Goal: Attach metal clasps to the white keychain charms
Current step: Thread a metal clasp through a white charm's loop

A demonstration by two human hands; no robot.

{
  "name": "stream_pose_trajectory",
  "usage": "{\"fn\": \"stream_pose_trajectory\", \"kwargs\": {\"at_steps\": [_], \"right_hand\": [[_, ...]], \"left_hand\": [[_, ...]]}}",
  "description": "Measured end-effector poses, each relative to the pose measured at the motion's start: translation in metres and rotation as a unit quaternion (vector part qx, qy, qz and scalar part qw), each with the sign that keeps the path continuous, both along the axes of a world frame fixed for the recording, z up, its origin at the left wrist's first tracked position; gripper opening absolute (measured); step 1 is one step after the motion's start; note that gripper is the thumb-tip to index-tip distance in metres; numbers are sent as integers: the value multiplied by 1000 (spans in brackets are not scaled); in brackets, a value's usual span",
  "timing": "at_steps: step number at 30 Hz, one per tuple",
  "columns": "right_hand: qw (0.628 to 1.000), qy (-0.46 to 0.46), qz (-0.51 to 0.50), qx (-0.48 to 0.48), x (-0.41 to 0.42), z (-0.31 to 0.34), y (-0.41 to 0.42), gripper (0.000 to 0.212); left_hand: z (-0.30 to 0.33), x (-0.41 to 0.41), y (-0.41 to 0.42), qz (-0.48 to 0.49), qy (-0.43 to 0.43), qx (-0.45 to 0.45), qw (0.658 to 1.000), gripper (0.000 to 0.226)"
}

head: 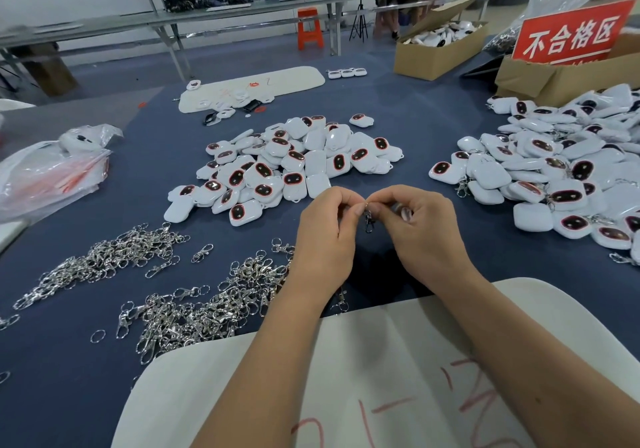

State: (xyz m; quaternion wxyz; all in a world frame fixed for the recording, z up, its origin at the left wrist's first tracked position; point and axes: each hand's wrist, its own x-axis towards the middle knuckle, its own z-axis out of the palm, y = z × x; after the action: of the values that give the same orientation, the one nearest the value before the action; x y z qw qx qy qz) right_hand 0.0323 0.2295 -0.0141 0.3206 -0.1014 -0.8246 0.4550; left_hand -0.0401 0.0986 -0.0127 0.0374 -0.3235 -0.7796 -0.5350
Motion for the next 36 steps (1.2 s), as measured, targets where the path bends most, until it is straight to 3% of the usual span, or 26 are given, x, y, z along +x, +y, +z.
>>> {"fn": "stream_pose_trajectory", "kwargs": {"at_steps": [4,14,18,26,36], "right_hand": [[997,16,26,-70,1,1,0,12],[996,-14,22,-80,-2,0,0,11],[975,-11,-1,-223,-5,-2,7,35],[962,64,-76,-256,-7,-7,10,13],[977,68,-111,-169,-7,-8,7,17]], "left_hand": [[1,2,1,-4,2,21,1000,15],[1,5,0,22,104,-21,994,15],[0,4,-1,11,115,-50,992,16],[-2,6,1,-28,123,-113,986,13],[-1,8,3,-36,145,-135,980,12]]}}
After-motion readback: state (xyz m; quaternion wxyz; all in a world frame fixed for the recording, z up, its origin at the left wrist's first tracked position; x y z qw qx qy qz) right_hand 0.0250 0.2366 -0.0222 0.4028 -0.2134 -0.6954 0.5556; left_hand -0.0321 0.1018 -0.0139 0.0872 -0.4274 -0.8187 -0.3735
